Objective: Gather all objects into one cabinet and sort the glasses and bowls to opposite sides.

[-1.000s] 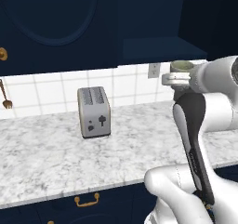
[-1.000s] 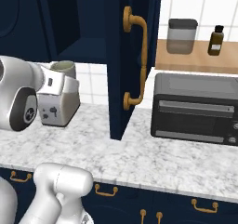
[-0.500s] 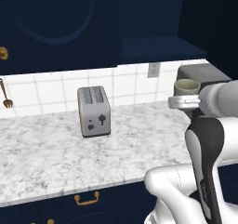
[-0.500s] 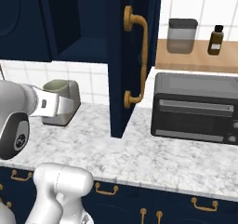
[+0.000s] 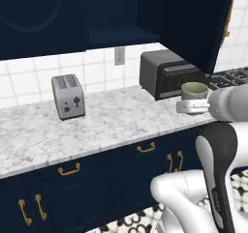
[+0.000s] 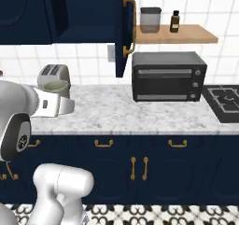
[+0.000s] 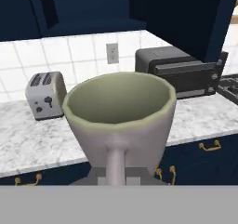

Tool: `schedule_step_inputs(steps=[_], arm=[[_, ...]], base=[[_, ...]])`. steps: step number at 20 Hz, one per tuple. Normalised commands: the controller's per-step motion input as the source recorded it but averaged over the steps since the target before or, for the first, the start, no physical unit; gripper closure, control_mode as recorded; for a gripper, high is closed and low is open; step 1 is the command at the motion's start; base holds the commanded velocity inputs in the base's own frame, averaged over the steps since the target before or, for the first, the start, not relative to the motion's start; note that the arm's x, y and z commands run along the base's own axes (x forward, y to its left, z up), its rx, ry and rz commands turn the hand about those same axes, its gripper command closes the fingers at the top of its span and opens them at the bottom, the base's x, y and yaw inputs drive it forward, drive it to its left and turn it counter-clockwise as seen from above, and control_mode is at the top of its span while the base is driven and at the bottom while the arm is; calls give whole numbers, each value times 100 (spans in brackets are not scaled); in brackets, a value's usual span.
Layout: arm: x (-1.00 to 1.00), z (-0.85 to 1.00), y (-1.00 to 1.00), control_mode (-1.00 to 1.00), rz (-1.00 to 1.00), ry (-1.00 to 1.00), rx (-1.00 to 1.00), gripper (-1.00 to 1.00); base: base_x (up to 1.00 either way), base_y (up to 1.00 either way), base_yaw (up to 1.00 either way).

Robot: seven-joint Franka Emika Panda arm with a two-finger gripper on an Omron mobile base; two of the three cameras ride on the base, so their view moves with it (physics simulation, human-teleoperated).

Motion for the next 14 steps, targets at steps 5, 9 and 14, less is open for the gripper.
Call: schedule_step_inputs(steps=[5, 9, 14], arm=[[0, 0, 0, 100, 0, 0, 0, 100], [0, 0, 0, 100, 0, 0, 0, 100], [0, 0, 0, 100, 0, 0, 0, 100]], base=[[-4, 44, -89], [0, 34, -93], [0, 25, -95]])
